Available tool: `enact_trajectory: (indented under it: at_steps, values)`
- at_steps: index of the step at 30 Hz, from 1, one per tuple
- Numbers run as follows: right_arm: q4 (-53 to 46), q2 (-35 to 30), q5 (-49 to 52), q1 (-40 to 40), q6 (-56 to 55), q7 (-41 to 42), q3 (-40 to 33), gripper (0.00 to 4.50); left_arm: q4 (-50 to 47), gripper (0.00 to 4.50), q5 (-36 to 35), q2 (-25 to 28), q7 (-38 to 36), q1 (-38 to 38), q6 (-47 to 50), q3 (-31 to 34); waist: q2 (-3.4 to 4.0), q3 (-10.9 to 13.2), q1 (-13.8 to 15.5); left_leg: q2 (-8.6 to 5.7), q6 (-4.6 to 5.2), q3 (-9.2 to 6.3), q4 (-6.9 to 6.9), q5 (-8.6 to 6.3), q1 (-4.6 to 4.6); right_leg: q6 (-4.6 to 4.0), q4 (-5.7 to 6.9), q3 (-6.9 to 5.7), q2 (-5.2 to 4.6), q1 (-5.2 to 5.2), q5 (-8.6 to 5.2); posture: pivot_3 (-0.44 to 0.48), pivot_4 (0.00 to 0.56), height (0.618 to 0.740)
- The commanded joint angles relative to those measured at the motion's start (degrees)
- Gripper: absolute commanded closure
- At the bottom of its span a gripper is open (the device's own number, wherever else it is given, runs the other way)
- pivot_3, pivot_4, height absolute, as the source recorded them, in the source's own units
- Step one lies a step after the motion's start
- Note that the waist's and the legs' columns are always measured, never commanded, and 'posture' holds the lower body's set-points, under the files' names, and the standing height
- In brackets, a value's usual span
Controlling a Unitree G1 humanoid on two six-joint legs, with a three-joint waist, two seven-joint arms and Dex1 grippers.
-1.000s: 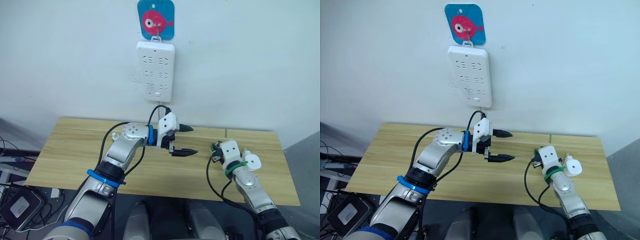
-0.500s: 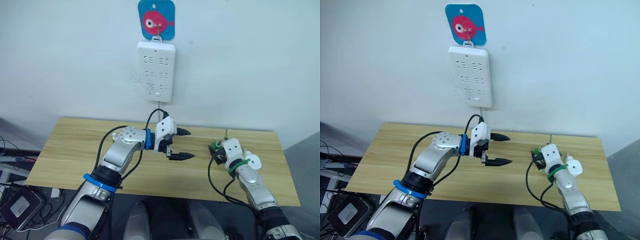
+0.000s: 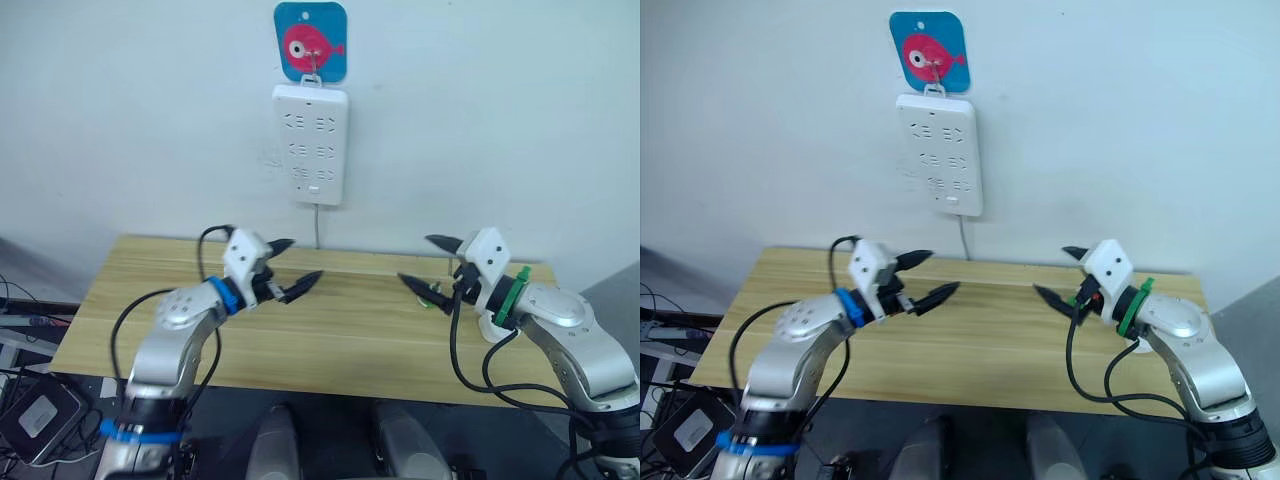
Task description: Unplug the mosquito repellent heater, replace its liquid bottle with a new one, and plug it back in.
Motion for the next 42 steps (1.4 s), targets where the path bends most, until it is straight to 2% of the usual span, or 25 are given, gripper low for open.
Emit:
enact_trajectory:
  at_steps: [1, 5, 9, 12, 15, 25, 28, 35, 42]
  values:
    - [1.5, 0.3, 1.5, -5.4, 1.2, 6.6, 3.7, 0.06, -11.0, 0.00, 1.1, -2.3, 8.2, 11.0, -0.7, 5.2, -0.05, 0.0, 0.1, -0.01, 0.00, 0.01, 0.00, 0.00, -0.01, -0.01, -0.04, 0.01, -0.03, 0.02, 0.01, 0.011, 0.239, 0.740]
    - [6.7, 2.6, -0.7, -10.3, -0.4, 9.9, 7.2, 0.06, -14.3, 0.00, 2.7, -6.2, 13.6, 21.9, -2.7, 6.0, -0.16, 0.1, 1.5, -0.06, 0.00, 0.00, 0.00, 0.00, 0.02, -0.01, -0.05, -0.02, -0.11, 0.05, 0.01, 0.061, 0.253, 0.740]
    - [10.0, 5.4, -3.1, -13.5, -1.9, 11.5, 10.5, 0.06, -10.7, 0.00, 4.2, -9.2, 17.9, 25.2, -4.6, 6.5, -0.28, 0.2, 3.0, -0.05, 0.00, 0.00, -0.01, -0.01, 0.03, 0.05, -0.08, -0.02, -0.07, 0.04, -0.04, 0.096, 0.271, 0.740]
    - [10.9, 7.1, -4.9, -14.7, -2.9, 12.2, 12.5, 0.06, -5.4, 0.00, 4.0, -10.7, 20.0, 22.2, -6.6, 6.8, -0.27, 0.4, 3.9, -0.07, -0.01, 0.02, -0.05, -0.01, 0.00, 0.05, -0.16, -0.01, -0.08, 0.02, -0.04, 0.105, 0.278, 0.740]
    - [11.1, 7.3, -6.3, -15.4, -3.6, 13.3, 13.4, 0.06, 2.1, 0.00, 4.5, -10.7, 18.9, 17.0, -10.2, 5.2, -0.27, 0.6, 4.6, -0.07, -0.02, 0.01, -0.09, -0.02, -0.01, 0.02, -0.24, -0.04, -0.08, 0.02, -0.03, 0.103, 0.285, 0.740]
    - [9.5, 7.2, -7.2, -17.8, -0.6, 13.3, 12.2, 0.06, 31.7, 0.00, 6.2, -9.6, 17.8, -1.9, -23.0, 4.1, -0.23, 0.9, 4.3, -0.02, -0.04, -0.01, -0.22, -0.03, -0.02, -0.08, -0.33, -0.11, -0.05, 0.02, 0.04, 0.037, 0.299, 0.740]
    - [8.3, 6.4, -6.8, -17.4, 1.0, 12.7, 11.3, 0.06, 37.9, 0.00, 7.1, -9.9, 16.9, -5.0, -26.3, 3.0, -0.26, 1.1, 4.2, -0.03, -0.04, -0.01, -0.23, -0.03, -0.02, -0.08, -0.33, -0.11, -0.04, 0.02, 0.04, 0.014, 0.305, 0.740]
    - [5.0, 4.2, -5.6, -16.7, 5.5, 12.3, 9.2, 0.06, 52.8, 0.00, 9.7, -9.7, 19.8, -11.7, -35.4, 3.0, -0.35, 1.7, 3.7, -0.05, -0.04, -0.02, -0.20, -0.03, -0.04, -0.07, -0.32, -0.12, -0.05, 0.03, 0.04, -0.010, 0.315, 0.740]
    - [4.3, 3.7, -5.3, -17.0, 8.0, 12.2, 8.0, 0.06, 61.5, 0.00, 10.2, -9.2, 18.9, -15.1, -40.4, 2.9, -0.32, 1.9, 2.9, -0.05, -0.04, -0.02, -0.22, -0.03, -0.05, -0.06, -0.32, -0.12, -0.05, 0.02, 0.03, -0.014, 0.319, 0.740]
